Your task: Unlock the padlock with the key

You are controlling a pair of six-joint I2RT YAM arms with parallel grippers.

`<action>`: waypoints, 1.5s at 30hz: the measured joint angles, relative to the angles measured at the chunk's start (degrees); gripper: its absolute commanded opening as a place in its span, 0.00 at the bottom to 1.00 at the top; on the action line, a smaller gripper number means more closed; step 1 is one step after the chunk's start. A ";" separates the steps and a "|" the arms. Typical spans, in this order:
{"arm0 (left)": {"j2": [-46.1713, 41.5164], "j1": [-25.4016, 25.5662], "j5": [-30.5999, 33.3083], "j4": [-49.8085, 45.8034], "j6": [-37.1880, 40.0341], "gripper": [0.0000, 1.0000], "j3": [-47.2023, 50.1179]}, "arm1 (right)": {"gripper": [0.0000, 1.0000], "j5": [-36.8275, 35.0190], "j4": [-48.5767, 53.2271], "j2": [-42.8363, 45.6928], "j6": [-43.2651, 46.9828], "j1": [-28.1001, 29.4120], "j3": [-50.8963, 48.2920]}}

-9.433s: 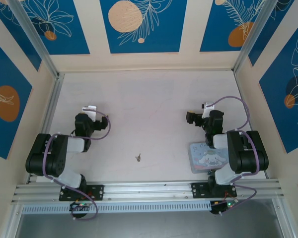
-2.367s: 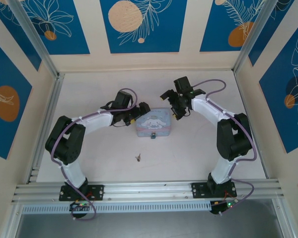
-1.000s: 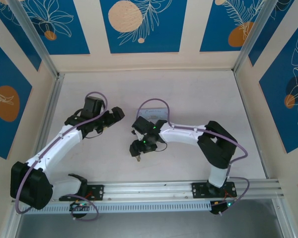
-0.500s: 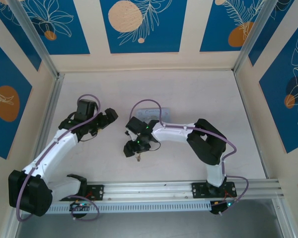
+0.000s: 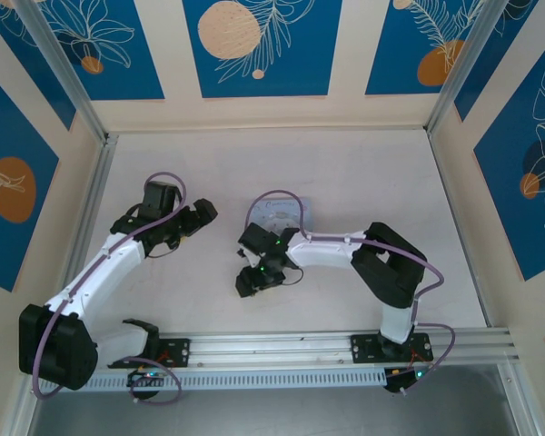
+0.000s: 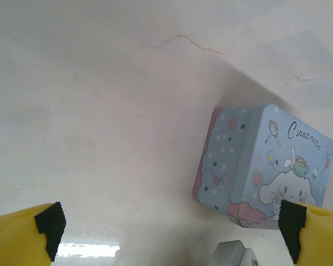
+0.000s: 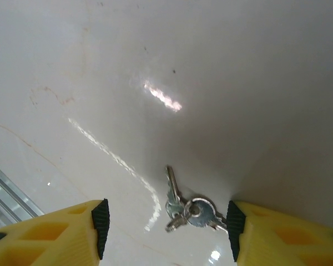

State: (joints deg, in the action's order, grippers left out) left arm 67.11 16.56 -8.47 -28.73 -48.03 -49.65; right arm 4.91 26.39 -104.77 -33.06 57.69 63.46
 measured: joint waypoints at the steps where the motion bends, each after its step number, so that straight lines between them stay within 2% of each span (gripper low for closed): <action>1: 0.00 0.00 -0.04 0.00 0.02 1.00 0.00 | 0.60 0.00 0.02 0.37 -0.11 0.20 -0.46; 7: 0.00 -0.02 -0.09 0.44 0.02 1.00 0.00 | 0.61 -0.76 1.07 2.29 -0.57 2.97 -2.01; 15: 0.00 -0.02 -0.50 0.85 0.02 1.00 0.00 | 0.61 -8.66 6.54 4.04 0.48 4.26 1.07; 23: 0.00 -0.04 -0.85 0.87 0.02 1.00 0.00 | 0.60 -14.71 11.08 -1.22 4.85 6.56 7.37; 33: 0.24 -0.07 -1.09 1.44 0.02 1.00 0.00 | 0.47 -17.38 13.66 -5.46 7.98 7.89 9.35; 38: 0.26 -0.07 -1.16 1.49 0.02 1.00 0.00 | 0.38 -18.62 14.43 -5.73 8.57 8.11 9.68; 43: 0.26 -0.07 -1.16 1.73 0.02 1.00 0.00 | 0.24 -20.61 14.93 -5.75 9.22 8.57 9.68; 45: 0.26 -0.07 -1.18 1.73 0.00 1.00 0.00 | 0.22 -21.03 15.06 -5.75 9.14 8.70 9.68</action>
State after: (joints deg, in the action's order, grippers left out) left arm 67.37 16.49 -9.65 -27.00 -48.03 -49.65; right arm -16.12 41.45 -110.52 -23.92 66.39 73.14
